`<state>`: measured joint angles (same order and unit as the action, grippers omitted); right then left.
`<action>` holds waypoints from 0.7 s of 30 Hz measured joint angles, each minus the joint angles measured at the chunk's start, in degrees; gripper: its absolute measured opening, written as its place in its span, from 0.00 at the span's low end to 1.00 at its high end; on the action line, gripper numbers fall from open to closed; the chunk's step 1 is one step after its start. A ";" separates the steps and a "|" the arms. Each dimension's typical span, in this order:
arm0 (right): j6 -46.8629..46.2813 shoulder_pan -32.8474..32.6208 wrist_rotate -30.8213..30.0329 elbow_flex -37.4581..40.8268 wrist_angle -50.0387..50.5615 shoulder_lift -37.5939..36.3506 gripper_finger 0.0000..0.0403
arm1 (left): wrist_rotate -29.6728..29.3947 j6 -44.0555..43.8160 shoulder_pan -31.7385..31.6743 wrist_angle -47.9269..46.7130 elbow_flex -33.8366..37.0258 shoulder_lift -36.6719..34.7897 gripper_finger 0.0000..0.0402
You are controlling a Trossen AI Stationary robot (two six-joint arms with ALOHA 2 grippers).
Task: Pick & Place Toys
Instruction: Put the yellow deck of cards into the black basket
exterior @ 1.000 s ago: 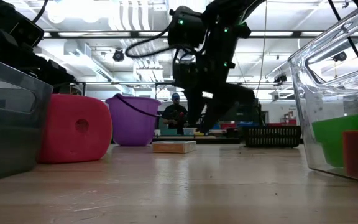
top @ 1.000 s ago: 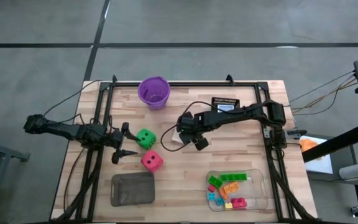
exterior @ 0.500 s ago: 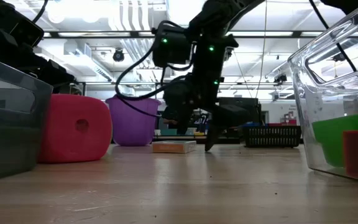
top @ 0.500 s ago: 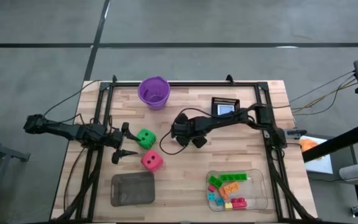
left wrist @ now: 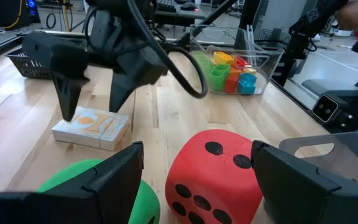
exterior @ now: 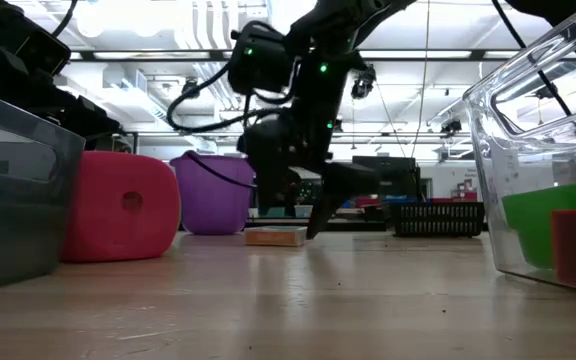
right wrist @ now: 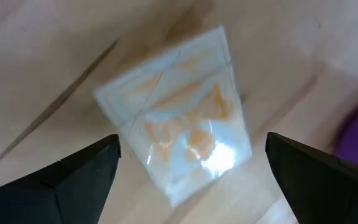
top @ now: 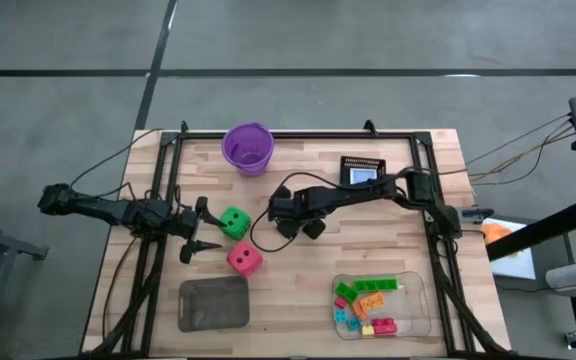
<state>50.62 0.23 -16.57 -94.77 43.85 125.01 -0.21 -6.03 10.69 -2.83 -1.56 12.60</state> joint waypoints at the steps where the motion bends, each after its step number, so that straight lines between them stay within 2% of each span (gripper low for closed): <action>1: 0.74 0.00 0.30 -0.16 -0.64 0.48 0.99 | 0.00 0.01 0.00 0.00 0.00 0.00 0.75; 13: 3.46 0.35 1.22 -7.80 4.36 7.32 0.99 | 0.00 0.01 0.01 0.00 0.00 0.00 0.75; 21: -1.36 2.25 8.80 -17.54 13.88 12.95 0.99 | 0.00 0.01 0.01 0.00 0.00 0.00 0.75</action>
<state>49.26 2.48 -7.77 -112.31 57.73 137.96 -0.21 -6.02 10.70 -2.83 -1.56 12.60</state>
